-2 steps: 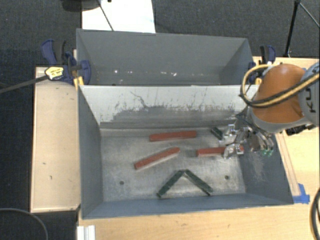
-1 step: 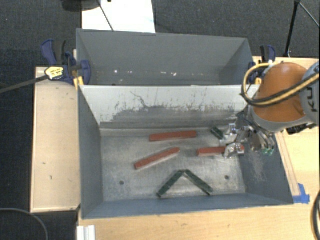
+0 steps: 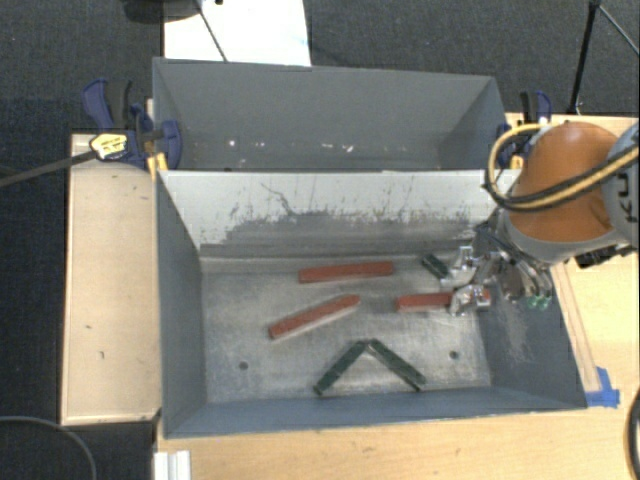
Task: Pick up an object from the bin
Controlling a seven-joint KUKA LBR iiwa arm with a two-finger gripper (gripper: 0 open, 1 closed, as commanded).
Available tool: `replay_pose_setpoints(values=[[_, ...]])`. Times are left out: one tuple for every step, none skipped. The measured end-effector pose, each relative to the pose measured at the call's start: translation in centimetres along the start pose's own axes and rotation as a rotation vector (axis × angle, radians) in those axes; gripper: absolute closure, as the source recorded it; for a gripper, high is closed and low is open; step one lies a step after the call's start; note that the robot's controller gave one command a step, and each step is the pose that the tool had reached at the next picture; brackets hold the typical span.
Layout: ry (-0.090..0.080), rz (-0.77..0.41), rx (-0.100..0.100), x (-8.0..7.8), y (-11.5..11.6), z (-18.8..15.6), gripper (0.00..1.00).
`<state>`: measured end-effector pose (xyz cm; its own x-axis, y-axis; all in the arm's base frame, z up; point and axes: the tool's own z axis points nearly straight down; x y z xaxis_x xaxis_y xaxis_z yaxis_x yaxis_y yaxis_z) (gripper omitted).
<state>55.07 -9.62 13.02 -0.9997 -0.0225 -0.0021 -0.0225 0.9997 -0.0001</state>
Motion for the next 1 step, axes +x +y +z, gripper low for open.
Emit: replay_pose_setpoints(values=[[0.006,0.000,-0.001,0.10,0.03,-1.18,1.00]])
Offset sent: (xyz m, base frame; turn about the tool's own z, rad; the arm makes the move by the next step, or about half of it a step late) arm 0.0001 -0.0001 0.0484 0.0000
